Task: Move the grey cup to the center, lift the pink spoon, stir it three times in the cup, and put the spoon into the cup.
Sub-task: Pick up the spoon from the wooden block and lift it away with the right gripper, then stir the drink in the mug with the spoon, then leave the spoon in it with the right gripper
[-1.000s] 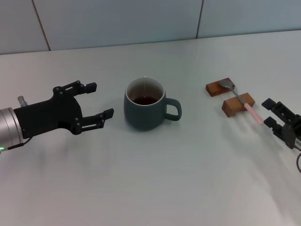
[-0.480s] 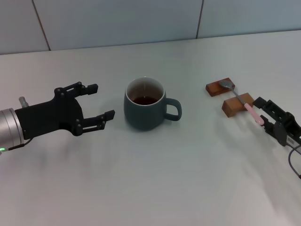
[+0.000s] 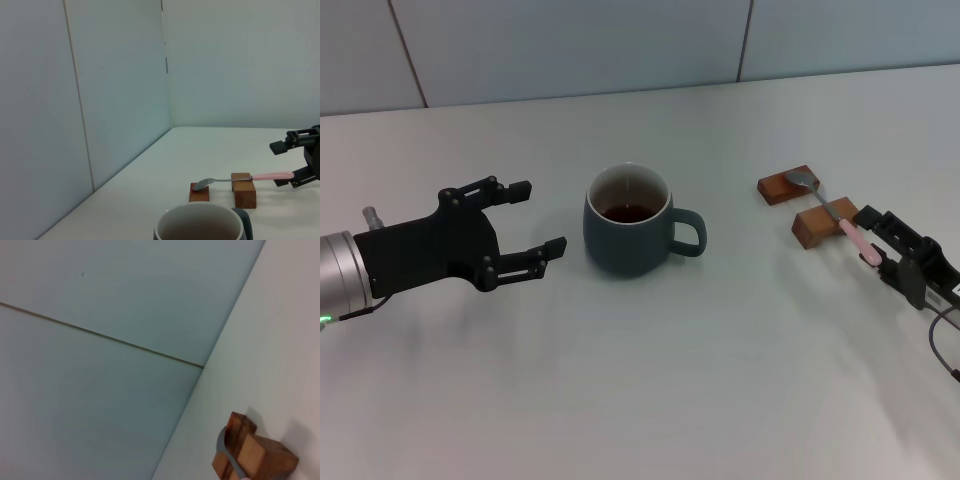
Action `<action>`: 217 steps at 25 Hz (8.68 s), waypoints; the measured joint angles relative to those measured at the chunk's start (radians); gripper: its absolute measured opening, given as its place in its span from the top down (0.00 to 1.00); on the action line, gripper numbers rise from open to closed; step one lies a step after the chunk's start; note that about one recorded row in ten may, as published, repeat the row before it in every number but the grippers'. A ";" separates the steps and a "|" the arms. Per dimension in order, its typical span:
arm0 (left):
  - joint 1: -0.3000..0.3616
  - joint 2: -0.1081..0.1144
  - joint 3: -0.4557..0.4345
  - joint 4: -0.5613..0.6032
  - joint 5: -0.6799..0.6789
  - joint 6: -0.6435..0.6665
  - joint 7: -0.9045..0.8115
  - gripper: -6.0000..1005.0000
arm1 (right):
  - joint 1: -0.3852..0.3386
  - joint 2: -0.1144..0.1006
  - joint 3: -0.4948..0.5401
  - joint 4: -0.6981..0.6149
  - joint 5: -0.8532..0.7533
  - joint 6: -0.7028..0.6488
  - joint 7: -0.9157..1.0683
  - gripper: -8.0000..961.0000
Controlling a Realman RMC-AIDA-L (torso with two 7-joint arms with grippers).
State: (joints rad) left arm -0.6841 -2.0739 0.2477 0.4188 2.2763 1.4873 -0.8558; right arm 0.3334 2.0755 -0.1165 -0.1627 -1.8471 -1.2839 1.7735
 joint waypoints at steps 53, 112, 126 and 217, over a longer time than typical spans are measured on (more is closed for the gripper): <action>0.010 0.000 0.029 -0.003 0.000 0.004 0.029 0.18 | 0.007 0.008 -0.012 0.036 0.003 0.072 -0.042 0.86; 0.000 -0.002 0.032 -0.028 -0.011 0.005 0.014 0.18 | 0.591 -0.049 -0.838 -1.423 -0.693 -0.764 0.910 0.87; -0.005 -0.002 0.044 -0.028 -0.011 0.000 0.014 0.18 | 0.844 -0.238 -0.711 -0.866 -0.693 -0.728 0.914 0.87; -0.014 -0.004 0.081 -0.043 -0.012 -0.004 0.017 0.18 | 1.049 -0.144 -0.884 -0.350 -0.860 -0.390 0.858 0.87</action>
State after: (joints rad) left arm -0.6976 -2.0776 0.3291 0.3756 2.2640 1.4833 -0.8390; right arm 1.3822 1.9310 -1.0005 -0.5125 -2.7075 -1.6741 2.6313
